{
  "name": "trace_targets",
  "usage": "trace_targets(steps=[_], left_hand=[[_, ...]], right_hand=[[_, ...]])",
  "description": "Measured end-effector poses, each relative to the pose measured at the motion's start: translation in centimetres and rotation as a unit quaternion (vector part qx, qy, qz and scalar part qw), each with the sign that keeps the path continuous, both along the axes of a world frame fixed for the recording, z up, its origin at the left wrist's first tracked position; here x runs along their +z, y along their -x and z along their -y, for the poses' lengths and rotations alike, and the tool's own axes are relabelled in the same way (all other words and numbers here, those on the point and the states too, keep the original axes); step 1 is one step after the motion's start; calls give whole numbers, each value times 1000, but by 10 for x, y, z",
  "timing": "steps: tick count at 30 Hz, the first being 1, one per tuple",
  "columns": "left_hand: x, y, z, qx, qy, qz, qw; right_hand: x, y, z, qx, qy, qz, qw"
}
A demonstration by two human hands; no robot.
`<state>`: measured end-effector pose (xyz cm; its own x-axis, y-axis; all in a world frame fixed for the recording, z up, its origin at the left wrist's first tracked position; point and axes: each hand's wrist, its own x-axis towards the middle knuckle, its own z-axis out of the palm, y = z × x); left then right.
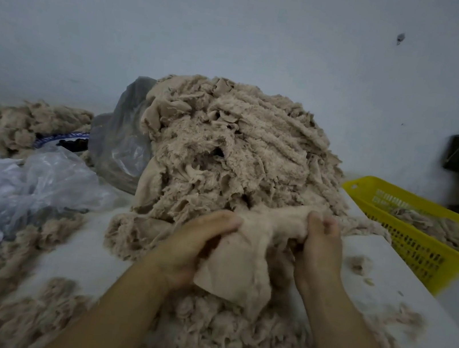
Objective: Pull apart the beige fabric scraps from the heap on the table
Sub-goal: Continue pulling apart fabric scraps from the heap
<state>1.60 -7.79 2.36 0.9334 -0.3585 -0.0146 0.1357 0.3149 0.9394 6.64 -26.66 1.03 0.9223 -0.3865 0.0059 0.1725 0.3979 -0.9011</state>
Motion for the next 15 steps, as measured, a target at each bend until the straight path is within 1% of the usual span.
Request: trace_targets(steps=[2,4,5,7,8,9,10,12,13,14,15], left_hand=[[0,-5,-4,29,91,-13,995],[-1,-8,-3,68,123,3,990],[-3,-11,-2,95,130,5,987],[-5,-15,0,146,133,-5,980],[-7,-17,1,169,121,-5,978],[-9,-19,1,193,99,-1,976],[-10,-20,1,219,74,-1,973],[-11,-21,3,256,12,13,966],[-12,-21,3,287,-36,34,957],[-12,-21,1,328,-90,63,938],[-13,-21,-1,377,-137,97,911]], right_hand=[[0,4,-5,21,101,31,994],[1,13,-14,88,185,66,977],[2,20,-20,150,206,83,963],[3,32,-31,274,260,114,919],[0,33,-36,301,305,133,894],[-3,33,-40,302,350,151,874],[-6,33,-43,283,385,159,864],[-12,27,-40,231,426,134,865],[-11,26,-37,218,428,102,871],[-10,24,-33,210,406,69,887],[-7,22,-29,183,361,43,913]])
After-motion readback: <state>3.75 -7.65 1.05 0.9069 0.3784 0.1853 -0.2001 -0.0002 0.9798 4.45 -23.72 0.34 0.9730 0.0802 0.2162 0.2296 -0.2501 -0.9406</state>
